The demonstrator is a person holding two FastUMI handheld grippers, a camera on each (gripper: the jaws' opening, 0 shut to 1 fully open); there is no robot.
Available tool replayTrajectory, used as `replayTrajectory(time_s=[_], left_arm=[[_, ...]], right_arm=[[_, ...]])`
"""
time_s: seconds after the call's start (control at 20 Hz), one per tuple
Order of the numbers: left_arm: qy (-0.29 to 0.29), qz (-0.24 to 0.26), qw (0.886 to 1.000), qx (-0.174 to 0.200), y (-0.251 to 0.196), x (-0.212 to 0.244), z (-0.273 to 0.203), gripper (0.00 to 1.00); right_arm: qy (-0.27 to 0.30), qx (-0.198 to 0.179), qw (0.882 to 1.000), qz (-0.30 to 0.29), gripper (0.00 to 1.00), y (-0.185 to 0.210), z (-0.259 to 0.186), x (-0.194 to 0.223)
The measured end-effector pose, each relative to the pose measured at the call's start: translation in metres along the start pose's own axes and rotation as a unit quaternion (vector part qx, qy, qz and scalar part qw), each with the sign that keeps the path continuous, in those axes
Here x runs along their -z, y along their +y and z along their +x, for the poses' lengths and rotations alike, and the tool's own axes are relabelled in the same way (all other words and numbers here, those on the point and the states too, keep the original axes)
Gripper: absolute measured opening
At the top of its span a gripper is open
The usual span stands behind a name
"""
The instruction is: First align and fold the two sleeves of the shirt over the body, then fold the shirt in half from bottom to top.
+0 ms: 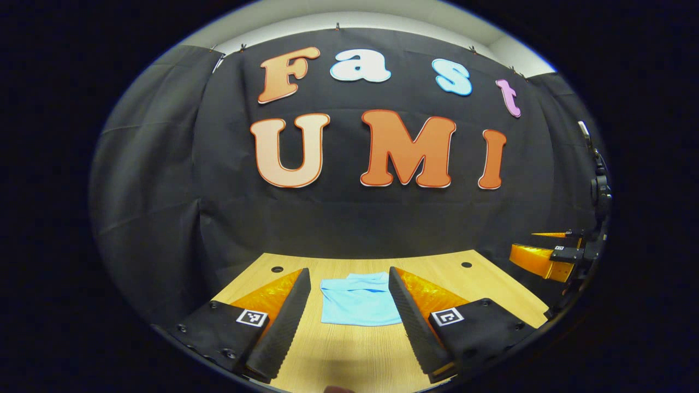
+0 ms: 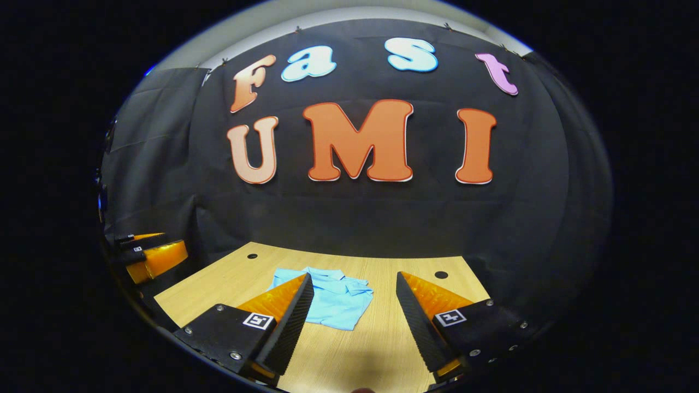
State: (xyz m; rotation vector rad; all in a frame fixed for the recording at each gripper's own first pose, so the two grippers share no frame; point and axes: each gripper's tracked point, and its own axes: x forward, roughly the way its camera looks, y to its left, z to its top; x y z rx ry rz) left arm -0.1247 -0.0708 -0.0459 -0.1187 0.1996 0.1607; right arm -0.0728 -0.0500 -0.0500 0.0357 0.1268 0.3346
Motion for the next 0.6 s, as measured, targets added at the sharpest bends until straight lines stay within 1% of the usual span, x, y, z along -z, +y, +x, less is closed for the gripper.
replayTrajectory(time_s=[0.2,0.45,0.6], left_arm=[[-0.028,0.019,0.999,0.002,-0.014,-0.007,-0.023,0.93],[-0.053,0.010,0.999,0.002,-0.020,-0.017,-0.035,0.93],[-0.052,0.004,0.999,0.012,-0.021,-0.017,-0.035,0.94]], right_arm=[[-0.015,-0.011,1.000,-0.020,0.92,0.010,-0.022,-0.001],[-0.044,-0.017,0.998,-0.042,0.92,0.024,-0.033,-0.009],[-0.054,-0.028,0.997,-0.050,0.92,0.039,-0.030,-0.012]])
